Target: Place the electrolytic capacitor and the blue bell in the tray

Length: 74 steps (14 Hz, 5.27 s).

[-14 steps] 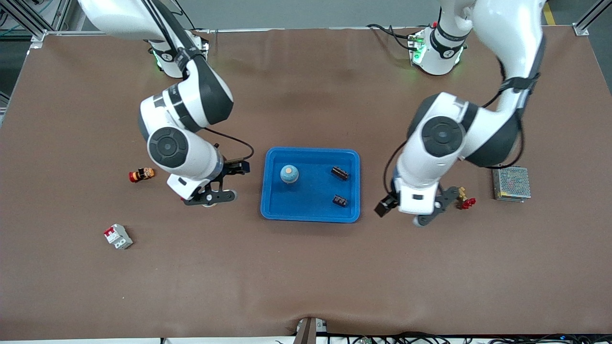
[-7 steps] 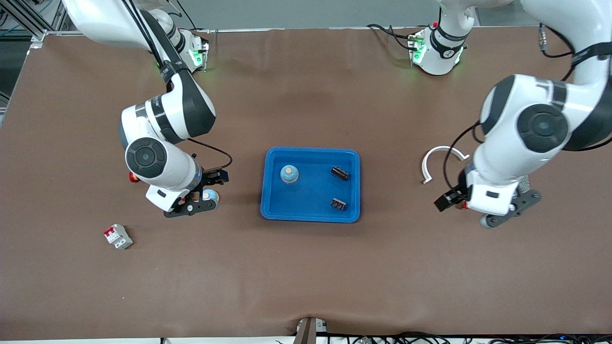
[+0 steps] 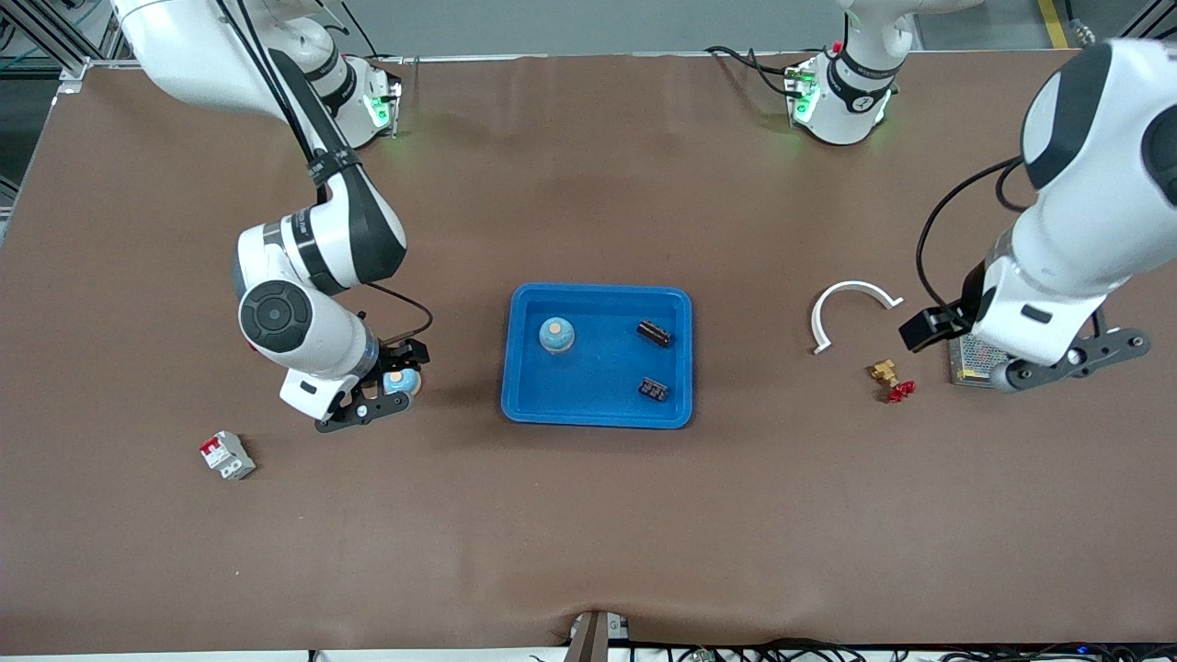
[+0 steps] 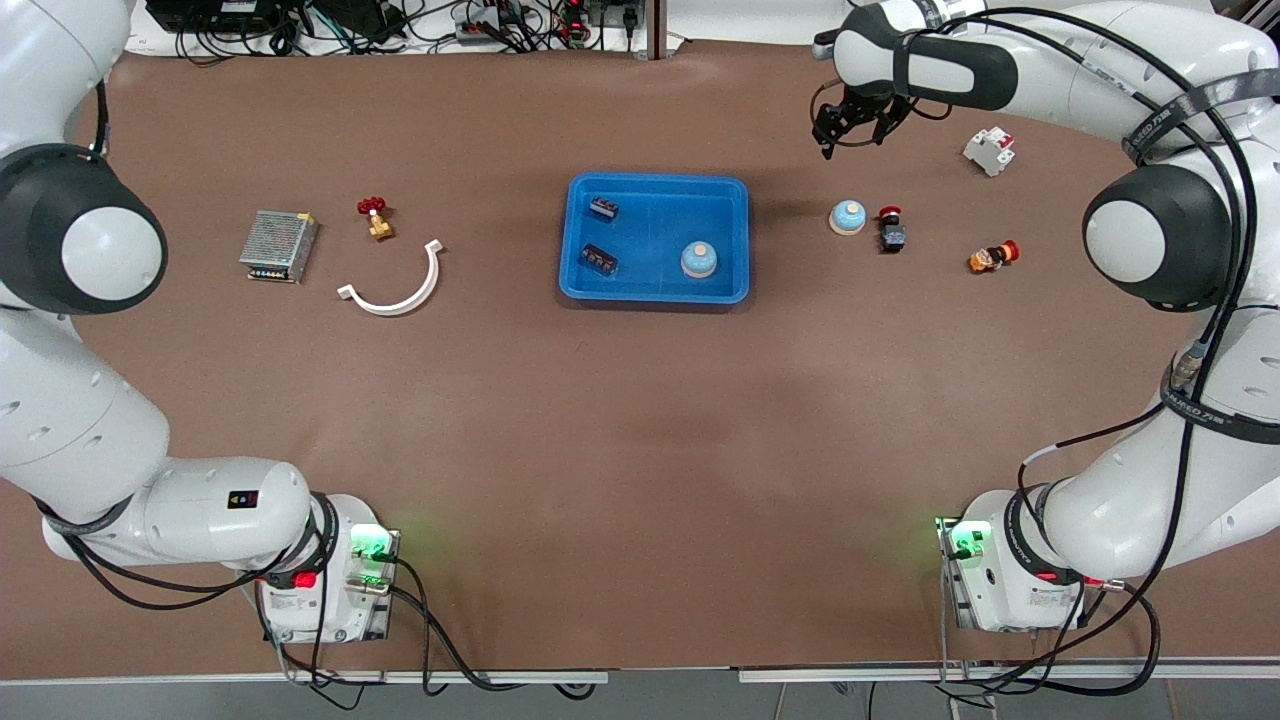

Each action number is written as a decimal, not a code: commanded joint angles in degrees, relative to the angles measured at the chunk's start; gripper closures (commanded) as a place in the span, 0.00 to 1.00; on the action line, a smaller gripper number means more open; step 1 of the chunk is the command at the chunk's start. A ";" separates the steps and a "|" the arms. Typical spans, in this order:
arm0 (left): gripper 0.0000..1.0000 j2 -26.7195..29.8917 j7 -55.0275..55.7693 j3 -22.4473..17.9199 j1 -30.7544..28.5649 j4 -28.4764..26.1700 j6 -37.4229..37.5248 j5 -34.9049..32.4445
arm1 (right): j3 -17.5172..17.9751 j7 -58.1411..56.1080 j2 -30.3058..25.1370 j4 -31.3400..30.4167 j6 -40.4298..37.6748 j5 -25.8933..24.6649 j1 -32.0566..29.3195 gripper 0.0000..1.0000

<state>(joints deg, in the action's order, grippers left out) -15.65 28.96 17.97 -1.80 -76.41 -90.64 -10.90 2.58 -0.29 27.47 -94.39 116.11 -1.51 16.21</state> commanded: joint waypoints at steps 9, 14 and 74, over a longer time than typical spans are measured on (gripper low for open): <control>0.00 16.34 -18.67 -14.54 4.26 -10.06 8.99 8.96 | 0.76 -16.58 -0.13 -12.39 19.92 -3.06 -4.17 0.00; 0.00 19.34 -19.56 -14.63 4.09 -13.95 5.65 9.32 | 0.85 -16.58 0.04 -16.96 24.59 -3.06 -4.08 0.00; 0.00 17.67 -19.03 -11.82 4.43 -12.45 6.44 9.85 | 3.13 2.19 4.70 -6.18 14.51 -0.26 -1.28 0.43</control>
<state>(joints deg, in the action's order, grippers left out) 1.62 10.26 5.94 2.74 -88.98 -84.60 -1.14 4.39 -5.26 32.64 -104.23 134.51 -3.15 13.67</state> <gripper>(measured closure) 0.000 0.330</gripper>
